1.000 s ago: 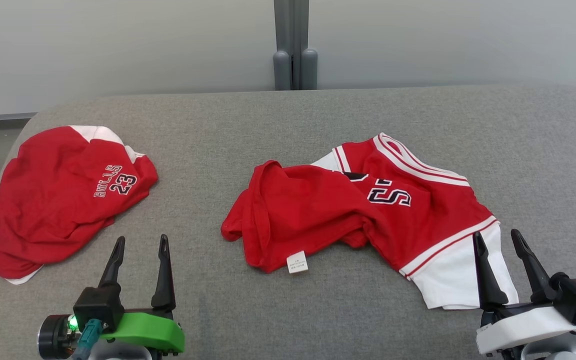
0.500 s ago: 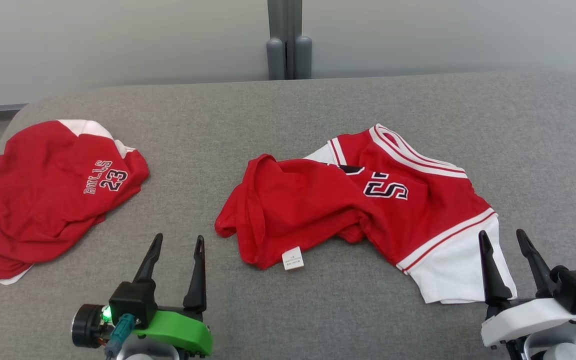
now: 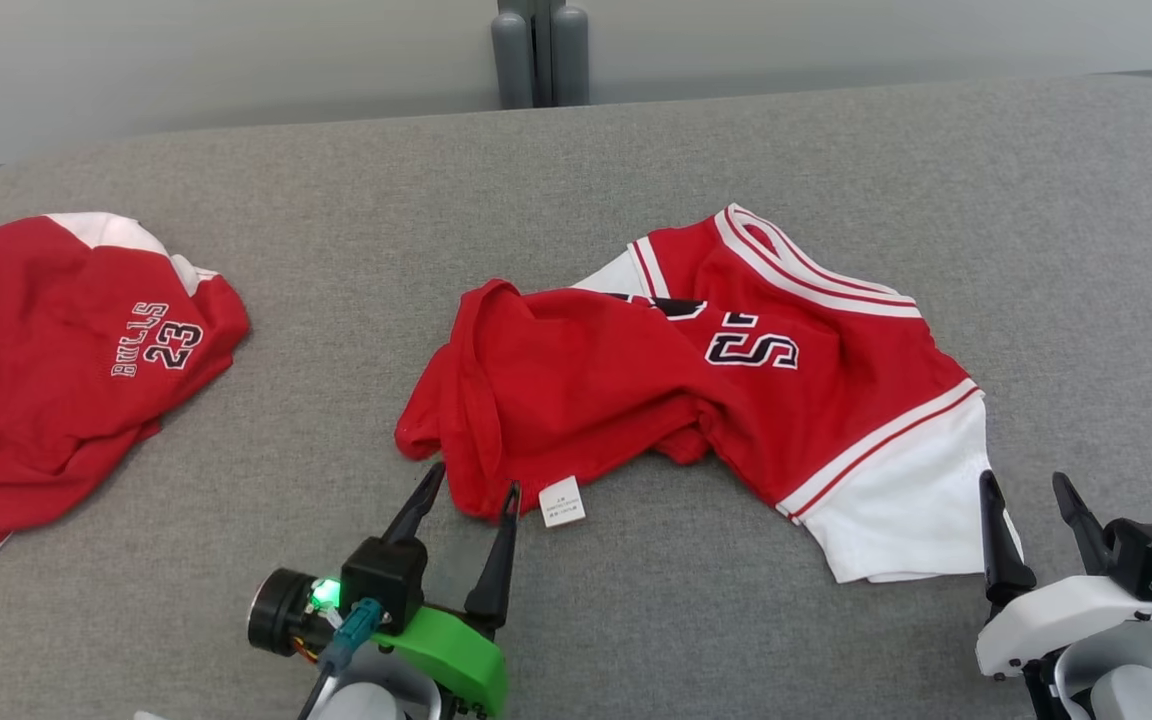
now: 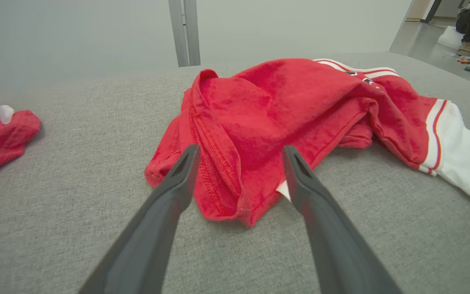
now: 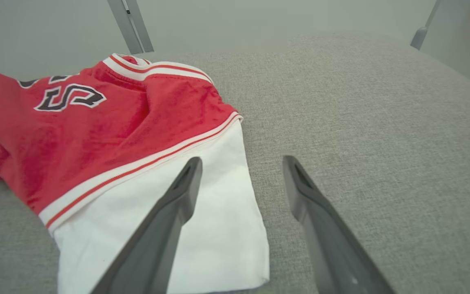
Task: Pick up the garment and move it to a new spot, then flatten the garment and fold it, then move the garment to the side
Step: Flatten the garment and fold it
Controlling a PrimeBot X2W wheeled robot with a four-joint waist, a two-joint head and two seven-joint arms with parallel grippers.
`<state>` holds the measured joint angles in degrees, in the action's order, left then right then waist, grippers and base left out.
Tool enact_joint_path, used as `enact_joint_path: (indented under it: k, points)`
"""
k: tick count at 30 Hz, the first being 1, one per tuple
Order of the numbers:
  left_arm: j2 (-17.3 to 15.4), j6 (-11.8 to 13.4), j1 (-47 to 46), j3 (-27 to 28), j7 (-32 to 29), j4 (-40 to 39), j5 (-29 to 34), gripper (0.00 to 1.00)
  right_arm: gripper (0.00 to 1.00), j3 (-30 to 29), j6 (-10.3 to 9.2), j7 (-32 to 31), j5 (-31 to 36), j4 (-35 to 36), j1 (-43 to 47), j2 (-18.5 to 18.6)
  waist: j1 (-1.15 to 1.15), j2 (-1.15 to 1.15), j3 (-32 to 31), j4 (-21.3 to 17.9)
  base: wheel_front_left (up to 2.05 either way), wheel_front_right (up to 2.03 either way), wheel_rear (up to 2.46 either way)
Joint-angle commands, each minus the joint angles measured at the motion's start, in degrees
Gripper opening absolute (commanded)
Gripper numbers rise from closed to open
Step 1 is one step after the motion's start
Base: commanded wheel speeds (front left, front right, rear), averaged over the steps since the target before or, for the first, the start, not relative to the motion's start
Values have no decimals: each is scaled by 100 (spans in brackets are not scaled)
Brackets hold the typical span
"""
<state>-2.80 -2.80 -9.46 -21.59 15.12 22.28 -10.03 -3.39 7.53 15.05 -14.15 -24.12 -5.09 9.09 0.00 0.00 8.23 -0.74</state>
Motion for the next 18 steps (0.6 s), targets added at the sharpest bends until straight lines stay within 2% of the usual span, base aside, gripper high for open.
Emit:
enact_joint_path:
  k: [1, 7, 18]
  points:
    - [-19, -30, -136, -72, 2, 99, -3, 100, 100, -24, -8, 18, 31, -100, -105, -24, 0, 0, 99, -77, 0, 0, 0]
    - [-20, -27, -343, -247, 3, 531, -99, 100, 100, -41, -8, 18, 42, -563, -248, -72, 0, 0, 218, -164, 0, 0, 0]
    - [-21, -60, -630, -364, 3, 1301, -312, 100, 100, 317, -8, 14, -165, -1278, -512, -146, 0, 0, 306, -282, 0, 0, 0]
